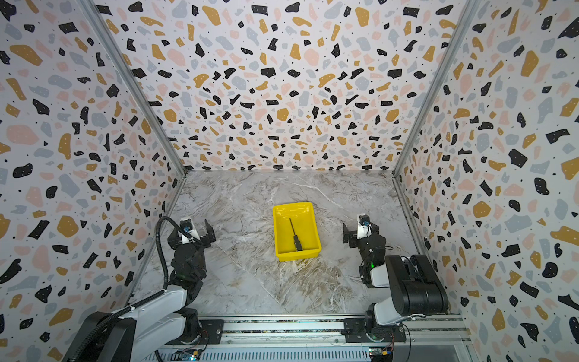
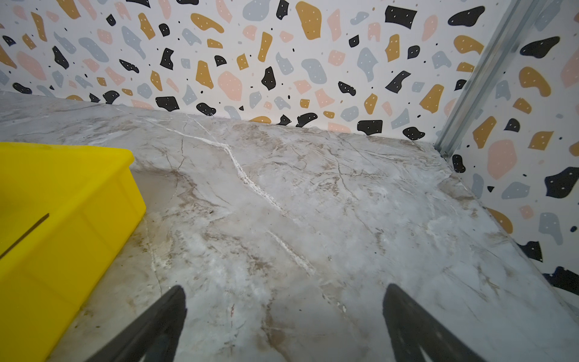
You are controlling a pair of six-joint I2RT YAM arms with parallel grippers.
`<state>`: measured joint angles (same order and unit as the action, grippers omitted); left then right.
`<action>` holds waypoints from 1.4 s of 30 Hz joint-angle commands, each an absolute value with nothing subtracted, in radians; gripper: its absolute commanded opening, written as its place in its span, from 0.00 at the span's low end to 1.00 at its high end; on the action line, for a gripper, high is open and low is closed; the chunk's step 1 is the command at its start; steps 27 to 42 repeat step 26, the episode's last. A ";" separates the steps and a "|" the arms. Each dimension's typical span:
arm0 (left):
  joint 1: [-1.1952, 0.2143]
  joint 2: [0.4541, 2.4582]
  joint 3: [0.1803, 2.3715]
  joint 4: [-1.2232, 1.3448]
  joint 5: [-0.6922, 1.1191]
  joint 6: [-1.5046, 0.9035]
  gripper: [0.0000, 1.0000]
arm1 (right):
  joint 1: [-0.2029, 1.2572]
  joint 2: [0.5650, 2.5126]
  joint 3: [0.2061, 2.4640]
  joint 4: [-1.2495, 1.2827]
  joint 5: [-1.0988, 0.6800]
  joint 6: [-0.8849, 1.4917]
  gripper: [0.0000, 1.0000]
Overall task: Put the screwdriver in the bin
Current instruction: Reset both arms
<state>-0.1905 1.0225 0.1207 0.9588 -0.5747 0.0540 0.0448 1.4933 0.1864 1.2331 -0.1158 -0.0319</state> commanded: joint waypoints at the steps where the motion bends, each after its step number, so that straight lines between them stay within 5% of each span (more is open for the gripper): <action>1: -0.184 0.986 0.147 0.885 -0.584 0.017 1.00 | 0.040 1.490 0.214 1.230 -0.124 -0.034 0.99; 6: -0.184 1.065 0.028 1.129 -0.548 -0.023 1.00 | 0.040 1.490 0.215 1.230 -0.123 -0.034 0.99; 13: -0.180 1.423 0.094 1.382 -0.548 -0.019 1.00 | 0.041 1.489 0.215 1.230 -0.123 -0.035 0.99; 16: -0.180 1.362 0.127 1.221 -0.527 -0.036 1.00 | 0.041 1.491 0.215 1.229 -0.123 -0.035 0.99; 42: -0.180 1.381 0.132 1.238 -0.521 -0.026 1.00 | 0.041 1.491 0.216 1.228 -0.120 -0.035 0.99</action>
